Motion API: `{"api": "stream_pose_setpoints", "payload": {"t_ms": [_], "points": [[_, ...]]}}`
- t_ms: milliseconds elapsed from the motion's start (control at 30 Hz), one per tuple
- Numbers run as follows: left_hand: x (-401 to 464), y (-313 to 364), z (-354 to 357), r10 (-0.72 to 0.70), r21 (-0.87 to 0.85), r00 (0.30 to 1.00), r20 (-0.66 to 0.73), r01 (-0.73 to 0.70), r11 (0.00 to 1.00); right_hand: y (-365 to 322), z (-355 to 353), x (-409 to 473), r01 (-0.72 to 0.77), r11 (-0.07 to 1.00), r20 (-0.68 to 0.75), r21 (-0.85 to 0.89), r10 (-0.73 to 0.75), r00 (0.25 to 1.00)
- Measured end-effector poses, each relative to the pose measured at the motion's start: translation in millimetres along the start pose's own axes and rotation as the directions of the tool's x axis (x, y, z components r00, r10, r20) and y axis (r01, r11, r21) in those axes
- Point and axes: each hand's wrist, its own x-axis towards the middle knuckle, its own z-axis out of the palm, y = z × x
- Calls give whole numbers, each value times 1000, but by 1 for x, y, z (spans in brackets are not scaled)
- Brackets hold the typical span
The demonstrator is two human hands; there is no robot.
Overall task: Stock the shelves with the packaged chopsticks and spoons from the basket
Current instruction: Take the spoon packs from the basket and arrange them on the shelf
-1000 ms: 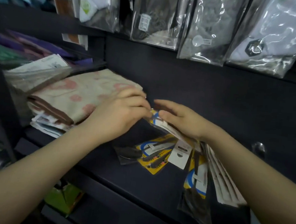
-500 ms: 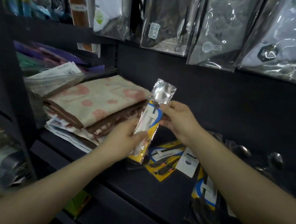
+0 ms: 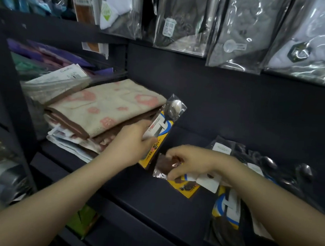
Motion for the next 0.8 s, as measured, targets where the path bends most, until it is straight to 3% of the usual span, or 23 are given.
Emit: {"api": "stream_pose_setpoints", "payload": {"t_ms": [100, 200, 300, 400, 467, 567, 633, 700, 800], "points": [[12, -4, 26, -18, 139, 996, 86, 6, 990, 18, -8, -12, -17, 981, -102, 193, 37, 994], [24, -9, 41, -42, 253, 987, 152, 2, 968, 24, -25, -20, 81, 926, -350, 368, 57, 935], [28, -16, 45, -11, 400, 969, 249, -93, 912, 18, -43, -22, 275, 798, -645, 537, 179, 743], [24, -19, 45, 108, 480, 919, 379, -295, 826, 18, -59, -17, 385, 686, -752, 617, 370, 546], [19, -20, 40, 134, 400, 901, 414, -312, 862, 25, -64, -11, 347, 636, -708, 690, 491, 508], [14, -18, 28, 59, 236, 893, 447, -182, 955, 39, -53, 5, 70, 574, -504, 816, 648, 571], [13, -15, 23, 18, 132, 898, 440, -85, 988, 43, -43, 15, -39, 485, -368, 874, 711, 598], [15, -16, 20, 17, 108, 882, 471, -76, 991, 44, -37, 22, -103, 441, -284, 892, 721, 632], [16, -19, 18, 8, 108, 843, 538, -78, 991, 44, -36, 30, -167, 478, -251, 862, 689, 680]]}}
